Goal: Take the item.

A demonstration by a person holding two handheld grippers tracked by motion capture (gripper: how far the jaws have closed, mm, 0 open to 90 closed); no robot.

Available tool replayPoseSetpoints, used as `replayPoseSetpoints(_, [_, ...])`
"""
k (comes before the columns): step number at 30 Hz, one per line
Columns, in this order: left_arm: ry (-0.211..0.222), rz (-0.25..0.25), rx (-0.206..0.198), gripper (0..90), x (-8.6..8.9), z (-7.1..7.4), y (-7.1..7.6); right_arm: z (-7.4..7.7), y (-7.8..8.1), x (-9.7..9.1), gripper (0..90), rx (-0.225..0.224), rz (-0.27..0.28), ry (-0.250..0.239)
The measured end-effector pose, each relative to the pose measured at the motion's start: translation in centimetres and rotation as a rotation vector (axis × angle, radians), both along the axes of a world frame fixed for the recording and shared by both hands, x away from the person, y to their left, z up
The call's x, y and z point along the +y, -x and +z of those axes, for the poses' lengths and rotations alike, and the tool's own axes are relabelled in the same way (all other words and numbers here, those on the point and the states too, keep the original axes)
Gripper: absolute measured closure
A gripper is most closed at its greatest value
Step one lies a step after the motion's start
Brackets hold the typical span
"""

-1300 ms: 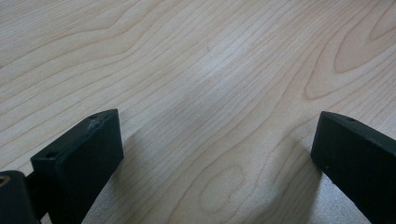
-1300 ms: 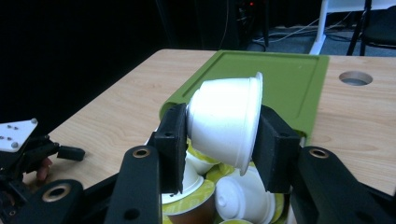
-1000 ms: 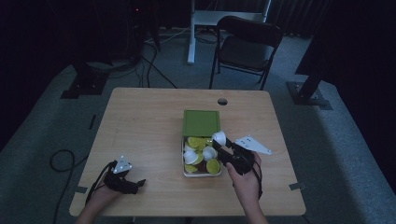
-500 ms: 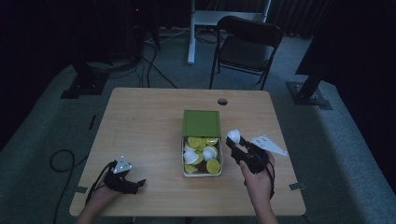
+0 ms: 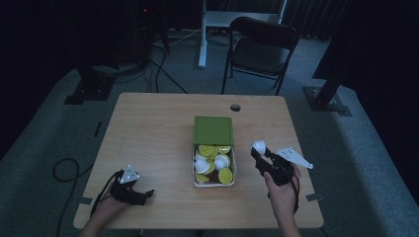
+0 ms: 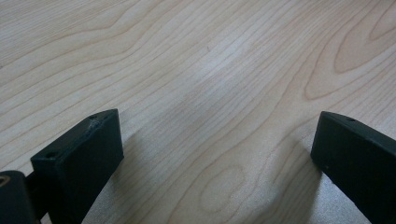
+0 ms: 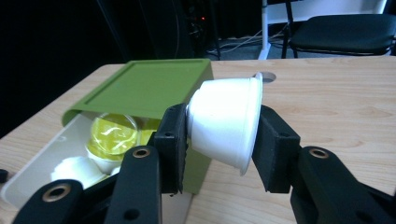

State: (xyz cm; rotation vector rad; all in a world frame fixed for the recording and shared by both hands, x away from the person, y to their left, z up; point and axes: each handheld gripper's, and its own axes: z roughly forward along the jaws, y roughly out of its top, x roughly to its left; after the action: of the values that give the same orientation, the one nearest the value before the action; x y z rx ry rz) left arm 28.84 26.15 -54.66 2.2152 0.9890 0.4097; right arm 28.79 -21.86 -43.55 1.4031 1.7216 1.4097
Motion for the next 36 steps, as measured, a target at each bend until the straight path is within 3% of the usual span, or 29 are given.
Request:
replayPoseSetpoints(14, [0.000,0.000,0.000,2.3,0.0,0.0,0.0,-2.9,-0.8,-1.3,58.1,0.032,-0.052,0.025])
replayPoseSetpoints(36, [0.000,0.000,0.000,2.3,0.0,0.0,0.0,-8.4,-2.5,-3.1,58.1,0.147,-0.123,0.086])
